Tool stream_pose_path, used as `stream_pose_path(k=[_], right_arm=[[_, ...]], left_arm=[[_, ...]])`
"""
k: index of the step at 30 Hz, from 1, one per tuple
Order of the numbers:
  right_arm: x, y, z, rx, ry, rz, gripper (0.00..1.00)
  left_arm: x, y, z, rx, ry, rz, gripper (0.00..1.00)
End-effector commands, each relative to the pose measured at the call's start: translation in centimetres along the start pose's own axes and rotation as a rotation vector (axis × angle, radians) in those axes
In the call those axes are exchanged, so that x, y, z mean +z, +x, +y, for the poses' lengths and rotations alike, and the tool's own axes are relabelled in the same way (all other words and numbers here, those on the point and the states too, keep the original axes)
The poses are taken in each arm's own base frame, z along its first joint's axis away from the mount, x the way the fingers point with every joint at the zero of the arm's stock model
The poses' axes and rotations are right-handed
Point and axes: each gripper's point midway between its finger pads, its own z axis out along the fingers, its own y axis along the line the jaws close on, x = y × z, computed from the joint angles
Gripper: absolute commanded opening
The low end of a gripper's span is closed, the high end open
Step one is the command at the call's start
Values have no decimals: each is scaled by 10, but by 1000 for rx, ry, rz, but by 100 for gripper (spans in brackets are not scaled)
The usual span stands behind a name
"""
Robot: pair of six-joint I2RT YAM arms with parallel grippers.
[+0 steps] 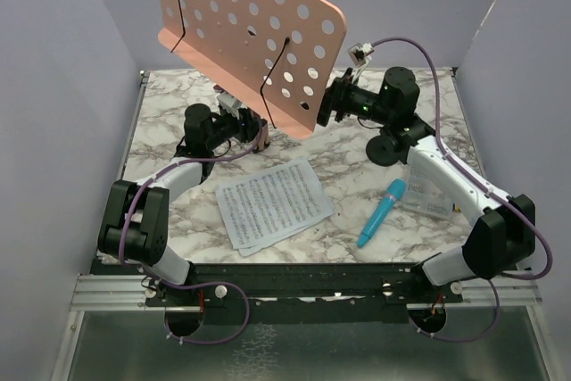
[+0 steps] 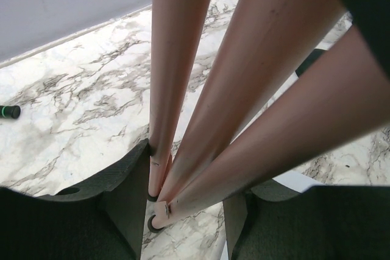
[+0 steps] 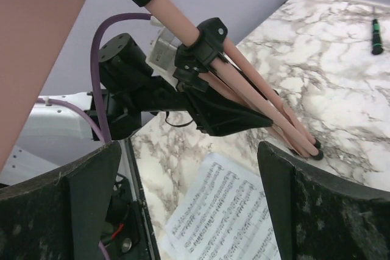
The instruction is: Set up the instrument practice props
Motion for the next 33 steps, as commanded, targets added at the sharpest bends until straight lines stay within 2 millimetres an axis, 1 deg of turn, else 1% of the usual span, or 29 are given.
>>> stream_pose_path(k=[1, 3, 5, 7, 10, 13, 16, 18, 20, 24, 28, 31, 33], right_arm=[[-20, -12, -3, -80, 115, -75, 98], [-26, -7, -6, -92, 140, -73, 99], [-29, 0, -3, -99, 126, -59, 99], [-32, 2, 1, -111, 114, -43, 99], [-35, 9, -5, -116, 140, -30, 99], [-30, 19, -12, -105, 129, -5, 97], [-23, 26, -5, -101, 55, 15, 95], [-22, 24, 2, -113, 27, 7, 95], [-22, 21, 2, -123, 36, -1, 95], [-23, 21, 2, -139, 42, -5, 95], [-35, 20, 17, -155, 34, -23, 95], [-47, 19, 34, -182, 16, -16, 96], [-54, 14, 50, -202, -12, -11, 97]], left_arm=[[0, -40, -17, 7, 70, -83, 0], [0, -40, -18, 7, 73, -82, 0], [-1, -37, -17, 7, 68, -77, 0], [-1, -35, -16, 4, 65, -73, 0], [1, -37, -18, 4, 76, -75, 0], [1, -35, -19, -1, 85, -71, 0], [1, -38, -22, 2, 104, -73, 0], [1, -37, -23, 4, 110, -71, 0], [1, -35, -23, 4, 113, -69, 0], [2, -37, -23, 1, 117, -70, 0], [3, -38, -22, -4, 112, -71, 0], [3, -38, -22, -3, 107, -69, 0], [3, -36, -20, -3, 100, -66, 0]])
